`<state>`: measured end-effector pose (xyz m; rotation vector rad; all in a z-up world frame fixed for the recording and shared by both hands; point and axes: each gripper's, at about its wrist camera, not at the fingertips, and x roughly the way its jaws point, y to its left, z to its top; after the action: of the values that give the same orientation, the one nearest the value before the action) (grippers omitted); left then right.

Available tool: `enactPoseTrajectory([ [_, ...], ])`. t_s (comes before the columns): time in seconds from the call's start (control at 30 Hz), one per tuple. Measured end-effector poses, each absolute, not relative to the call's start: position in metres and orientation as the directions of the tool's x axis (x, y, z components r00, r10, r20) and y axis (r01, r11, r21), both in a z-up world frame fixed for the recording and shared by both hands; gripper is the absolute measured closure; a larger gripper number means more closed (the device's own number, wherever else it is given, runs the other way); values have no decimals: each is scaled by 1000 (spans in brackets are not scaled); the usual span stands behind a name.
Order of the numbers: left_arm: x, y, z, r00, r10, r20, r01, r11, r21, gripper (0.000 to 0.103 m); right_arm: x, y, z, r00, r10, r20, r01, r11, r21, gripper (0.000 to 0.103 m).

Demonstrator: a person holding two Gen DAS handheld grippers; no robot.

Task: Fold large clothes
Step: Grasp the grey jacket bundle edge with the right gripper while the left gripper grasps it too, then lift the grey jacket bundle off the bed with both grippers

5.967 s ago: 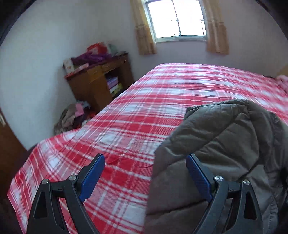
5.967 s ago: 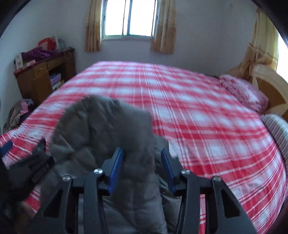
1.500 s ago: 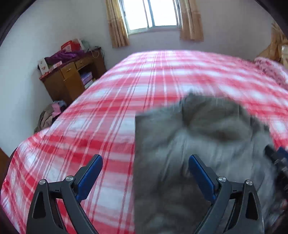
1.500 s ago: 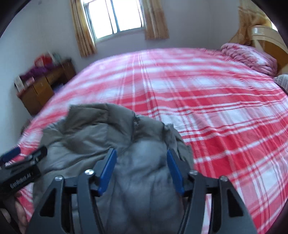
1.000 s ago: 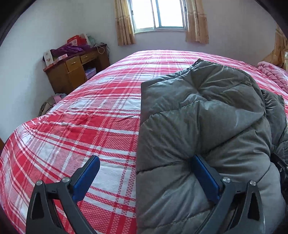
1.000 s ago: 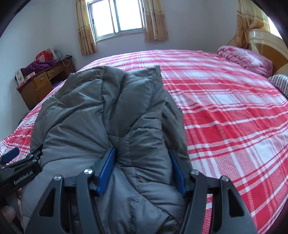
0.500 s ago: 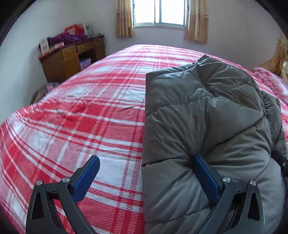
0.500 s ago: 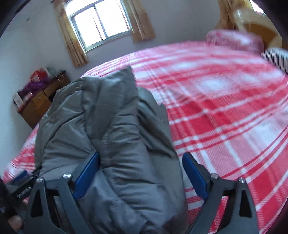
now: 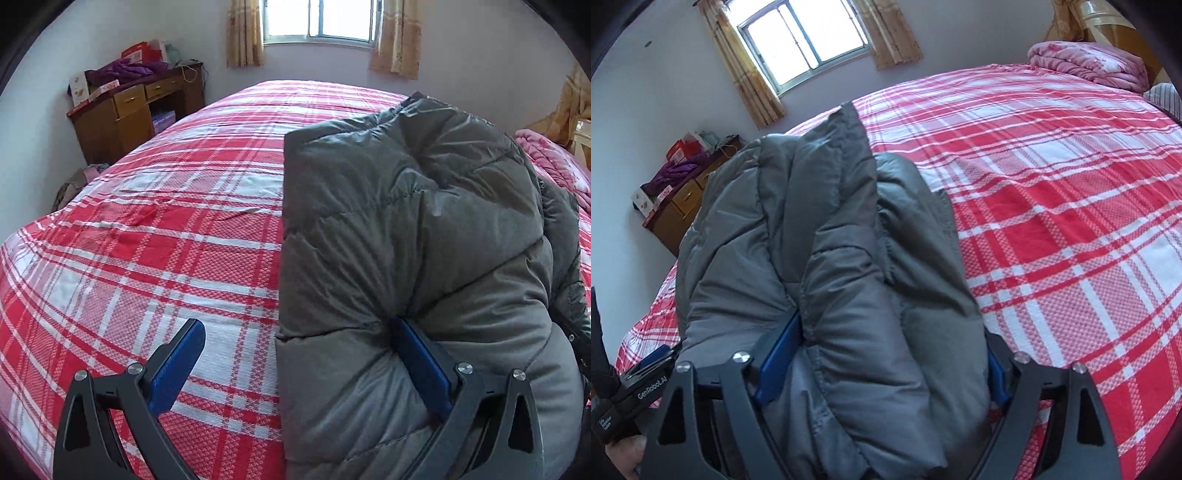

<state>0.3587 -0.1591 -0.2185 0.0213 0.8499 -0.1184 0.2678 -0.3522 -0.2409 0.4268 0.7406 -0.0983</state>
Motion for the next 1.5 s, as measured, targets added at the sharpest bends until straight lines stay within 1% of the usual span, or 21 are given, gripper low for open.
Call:
enactPoseTrajectory([
  [0.1,359,-162,-218,654,-100,-750,127,992,-21,1,269,-349,-241,733,66,-677,221,918,329,24],
  [0.17,357,-164,-218,652,-111,-750,140,990,-25,1,270,-346,-241,731,73,-679,209,922,325,25],
  [0.23,359,-164,-219,641,-135,-755,154,987,-47,1,270,-348,-242,729,95,-678,199,918,342,25],
  [0.33,361,-163,-219,632,-162,-758,170,983,-68,2,272,-351,-244,728,120,-675,190,911,367,21],
  [0.37,361,-164,-219,630,-173,-757,182,981,-73,10,271,-351,-244,728,119,-676,189,912,365,21],
  [0.4,362,-165,-219,626,-205,-753,211,973,-90,19,271,-350,-244,728,117,-676,189,913,362,24],
  [0.43,357,-169,-217,621,-265,-737,271,956,-115,44,271,-350,-243,729,115,-675,186,915,358,27],
  [0.47,353,-175,-214,631,-271,-727,299,950,-94,51,270,-349,-243,733,120,-670,178,916,359,39],
  [0.5,346,-185,-211,655,-237,-717,316,948,-25,55,269,-348,-242,738,135,-661,162,916,368,61],
  [0.53,343,-191,-210,661,-228,-715,326,945,0,63,269,-346,-243,736,195,-648,111,910,400,62],
  [0.57,340,-196,-208,667,-218,-712,337,941,28,69,269,-343,-243,736,199,-647,101,913,396,66],
  [0.67,333,-206,-205,690,-189,-699,349,933,92,78,269,-342,-243,731,205,-651,95,914,395,69],
  [0.73,328,-210,-203,707,-170,-687,350,928,130,81,269,-342,-243,731,212,-648,87,914,397,71],
  [0.87,323,-212,-198,718,-165,-676,353,924,149,86,266,-342,-241,742,216,-635,81,911,404,73],
  [1.07,311,-207,-180,742,-177,-647,359,920,160,90,252,-341,-233,767,218,-604,56,914,402,79],
  [1.2,297,-197,-154,774,-194,-602,360,918,166,91,240,-342,-225,788,232,-571,51,899,436,81],
  [1.33,273,-182,-120,822,-199,-534,349,916,197,91,221,-334,-202,822,244,-515,11,897,442,81],
  [1.43,260,-164,-99,836,-190,-515,329,924,193,91,207,-322,-178,846,260,-465,-30,895,445,81],
  [1.5,256,-151,-91,838,-179,-515,314,931,189,91,201,-310,-165,851,269,-450,-53,898,437,81],
])
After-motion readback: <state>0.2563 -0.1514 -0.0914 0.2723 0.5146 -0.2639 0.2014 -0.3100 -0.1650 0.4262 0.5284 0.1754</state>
